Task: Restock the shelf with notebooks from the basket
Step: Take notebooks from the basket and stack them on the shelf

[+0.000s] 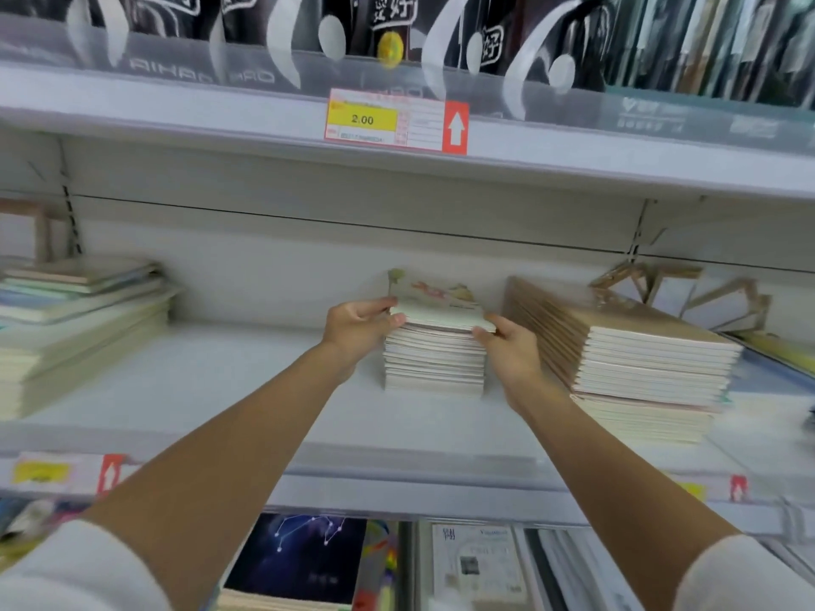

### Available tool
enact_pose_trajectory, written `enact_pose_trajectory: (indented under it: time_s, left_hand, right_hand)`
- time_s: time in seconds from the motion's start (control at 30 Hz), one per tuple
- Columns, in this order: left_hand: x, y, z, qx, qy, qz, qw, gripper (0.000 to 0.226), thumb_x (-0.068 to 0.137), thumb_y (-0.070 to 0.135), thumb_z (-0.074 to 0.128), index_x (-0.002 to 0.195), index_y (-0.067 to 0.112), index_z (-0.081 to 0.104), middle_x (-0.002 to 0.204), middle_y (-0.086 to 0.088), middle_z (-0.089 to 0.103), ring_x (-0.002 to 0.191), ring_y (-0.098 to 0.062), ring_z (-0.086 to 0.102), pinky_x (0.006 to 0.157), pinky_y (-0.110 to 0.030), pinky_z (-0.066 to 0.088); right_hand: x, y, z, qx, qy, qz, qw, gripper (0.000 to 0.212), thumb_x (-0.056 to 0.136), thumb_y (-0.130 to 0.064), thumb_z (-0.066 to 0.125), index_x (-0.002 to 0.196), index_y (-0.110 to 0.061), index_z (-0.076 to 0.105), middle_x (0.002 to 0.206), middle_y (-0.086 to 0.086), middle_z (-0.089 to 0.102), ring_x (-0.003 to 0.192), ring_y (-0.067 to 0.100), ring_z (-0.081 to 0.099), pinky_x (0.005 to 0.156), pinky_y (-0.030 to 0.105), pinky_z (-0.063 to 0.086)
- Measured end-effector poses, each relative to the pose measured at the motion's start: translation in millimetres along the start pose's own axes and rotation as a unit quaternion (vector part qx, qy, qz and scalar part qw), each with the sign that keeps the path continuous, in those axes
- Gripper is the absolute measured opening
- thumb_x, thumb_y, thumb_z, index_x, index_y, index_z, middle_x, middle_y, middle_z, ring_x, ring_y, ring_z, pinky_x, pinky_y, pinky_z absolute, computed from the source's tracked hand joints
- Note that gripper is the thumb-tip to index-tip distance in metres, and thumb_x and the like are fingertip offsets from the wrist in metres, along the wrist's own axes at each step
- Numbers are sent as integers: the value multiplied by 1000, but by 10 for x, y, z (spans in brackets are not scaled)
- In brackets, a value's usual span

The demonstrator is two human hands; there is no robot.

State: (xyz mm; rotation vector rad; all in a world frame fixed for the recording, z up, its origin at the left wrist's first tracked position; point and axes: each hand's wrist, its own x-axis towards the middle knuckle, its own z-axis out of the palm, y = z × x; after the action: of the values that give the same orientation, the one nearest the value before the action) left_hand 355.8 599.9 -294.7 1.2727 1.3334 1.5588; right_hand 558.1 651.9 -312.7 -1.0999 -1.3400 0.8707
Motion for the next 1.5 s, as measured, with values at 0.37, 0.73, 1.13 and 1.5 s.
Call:
enact_pose_trajectory:
  time_s: [0.37, 0.73, 1.13, 1.5]
  left_hand:
    - [105, -104, 76, -50, 42, 23, 998, 48, 81, 6, 74, 126, 6, 60, 117, -4, 67, 93, -6, 64, 67, -1, 47]
    - [-64, -82, -48, -92, -3, -67, 994, 56, 85, 19, 72, 137, 22, 51, 120, 3, 67, 70, -1, 60, 60, -10, 48]
    - [-1134, -57, -1161, 100, 141, -93, 980, 42, 83, 11, 69, 51, 16, 42, 68, -5, 51, 67, -18, 49, 58, -24, 37]
    - [-2761, -639, -2822, 139, 270, -239, 922, 29, 85, 12, 63, 64, 10, 43, 61, -7, 36, 55, -20, 33, 54, -29, 29]
  right_hand:
    - [78, 86, -22, 15, -3, -32, 999, 39, 87, -11, 70, 124, -3, 62, 110, 22, 68, 92, 19, 61, 93, 32, 50]
    - [40, -44, -133, -407, -63, -122, 903, 52, 96, -32, 55, 145, -28, 41, 148, 3, 41, 138, 23, 32, 117, 45, 19]
    - [-1392, -501, 1006, -166, -104, -204, 959, 25, 78, -6, 65, 68, -23, 50, 71, -7, 55, 63, 17, 54, 64, 31, 47]
    - [-3049, -133, 2376, -165, -401, -101, 895, 29, 76, -4, 70, 63, -24, 54, 64, -7, 57, 60, 7, 52, 61, 23, 43]
